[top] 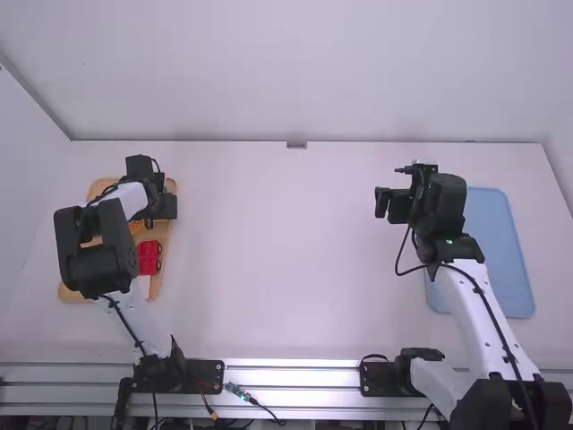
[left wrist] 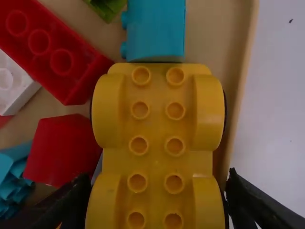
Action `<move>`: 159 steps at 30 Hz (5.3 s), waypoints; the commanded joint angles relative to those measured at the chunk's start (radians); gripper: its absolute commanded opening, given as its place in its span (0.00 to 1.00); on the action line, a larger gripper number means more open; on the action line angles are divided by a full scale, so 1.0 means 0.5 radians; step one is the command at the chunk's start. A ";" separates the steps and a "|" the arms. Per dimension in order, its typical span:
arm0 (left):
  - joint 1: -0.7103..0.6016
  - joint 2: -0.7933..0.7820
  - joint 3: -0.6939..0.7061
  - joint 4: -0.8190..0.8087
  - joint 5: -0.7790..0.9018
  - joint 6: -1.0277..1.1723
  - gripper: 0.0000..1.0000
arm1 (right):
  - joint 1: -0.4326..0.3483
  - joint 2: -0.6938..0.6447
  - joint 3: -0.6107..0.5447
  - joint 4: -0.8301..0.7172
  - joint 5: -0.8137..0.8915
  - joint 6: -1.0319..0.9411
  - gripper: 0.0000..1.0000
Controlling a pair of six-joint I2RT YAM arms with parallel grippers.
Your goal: Assemble lego blocks to make yellow taxi
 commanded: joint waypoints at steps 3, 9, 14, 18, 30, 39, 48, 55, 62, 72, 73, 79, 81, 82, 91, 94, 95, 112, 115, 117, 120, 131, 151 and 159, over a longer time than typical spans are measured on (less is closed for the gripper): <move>0.015 0.021 -0.008 0.002 -0.014 0.009 0.71 | -0.002 0.021 0.079 -0.005 -0.004 0.003 0.99; 0.015 0.022 -0.008 0.008 -0.014 0.009 0.56 | -0.002 0.021 0.079 -0.009 -0.003 0.003 0.99; 0.015 0.022 -0.018 -0.002 -0.016 0.009 0.56 | -0.003 0.021 0.079 -0.014 -0.003 0.003 0.99; 0.015 0.022 -0.037 0.032 -0.070 0.027 0.80 | -0.004 0.021 0.079 -0.013 -0.004 0.002 0.99; 0.015 0.022 -0.132 0.172 -0.165 -0.025 0.77 | -0.033 0.021 0.078 -0.021 -0.004 0.004 0.99; 0.062 0.022 -0.145 0.230 -0.201 -0.188 0.78 | -0.052 0.021 0.078 -0.021 -0.006 0.005 0.99; 0.143 0.021 0.004 0.089 0.142 -0.153 0.85 | 0.012 0.021 0.078 -0.004 -0.003 0.003 0.99; 0.143 0.021 0.056 0.039 0.143 -0.111 0.84 | 0.027 0.021 0.078 -0.005 0.009 -0.041 0.99; 0.166 0.022 0.055 0.015 0.135 -0.047 0.80 | 0.011 0.021 0.079 -0.006 0.007 -0.042 1.00; 0.147 0.022 -0.042 0.129 0.150 0.117 0.79 | 0.011 0.021 0.079 -0.008 -0.005 -0.043 0.99; 0.148 0.022 -0.043 0.130 0.151 0.117 0.79 | 0.011 0.021 0.078 -0.008 -0.005 -0.043 0.99; 0.158 0.022 -0.108 0.191 0.151 0.192 0.79 | 0.011 0.021 0.078 -0.007 -0.004 -0.043 0.99; 0.156 0.022 -0.138 0.227 0.153 0.192 0.80 | 0.011 0.021 0.079 -0.007 -0.005 -0.043 0.99; 0.153 0.022 -0.153 0.246 0.150 0.192 0.80 | 0.011 0.021 0.078 -0.008 -0.005 -0.043 0.99; 0.159 0.022 -0.230 0.343 0.166 0.221 0.75 | 0.011 0.021 0.078 -0.014 -0.004 -0.043 0.99; 0.161 0.022 -0.235 0.336 0.166 0.229 0.65 | 0.011 0.021 0.078 -0.014 -0.005 -0.042 0.99; 0.156 0.022 -0.240 0.337 0.166 0.227 0.59 | 0.011 0.021 0.079 -0.015 -0.004 -0.043 0.99; 0.149 0.022 0.016 0.014 0.151 -0.162 0.71 | 0.011 0.021 0.078 -0.014 -0.005 -0.043 0.99; 0.144 0.022 0.011 0.021 0.151 -0.101 0.84 | 0.011 0.021 0.078 -0.014 -0.005 -0.042 0.99; 0.149 0.022 0.008 0.019 0.153 -0.082 0.86 | 0.012 0.021 0.078 -0.015 -0.004 -0.043 0.99; 0.157 0.022 0.008 0.001 0.153 -0.051 0.89 | 0.012 0.021 0.078 -0.019 -0.003 -0.042 0.99; 0.159 0.022 -0.005 0.008 0.150 -0.005 0.73 | 0.012 0.021 0.078 -0.021 -0.004 -0.043 0.99; 0.158 0.022 -0.143 0.112 0.153 0.067 0.79 | 0.011 0.021 0.078 -0.020 -0.005 -0.042 1.00; 0.157 0.022 -0.177 0.123 0.150 0.108 0.71 | 0.011 0.021 0.078 -0.014 -0.005 -0.041 0.99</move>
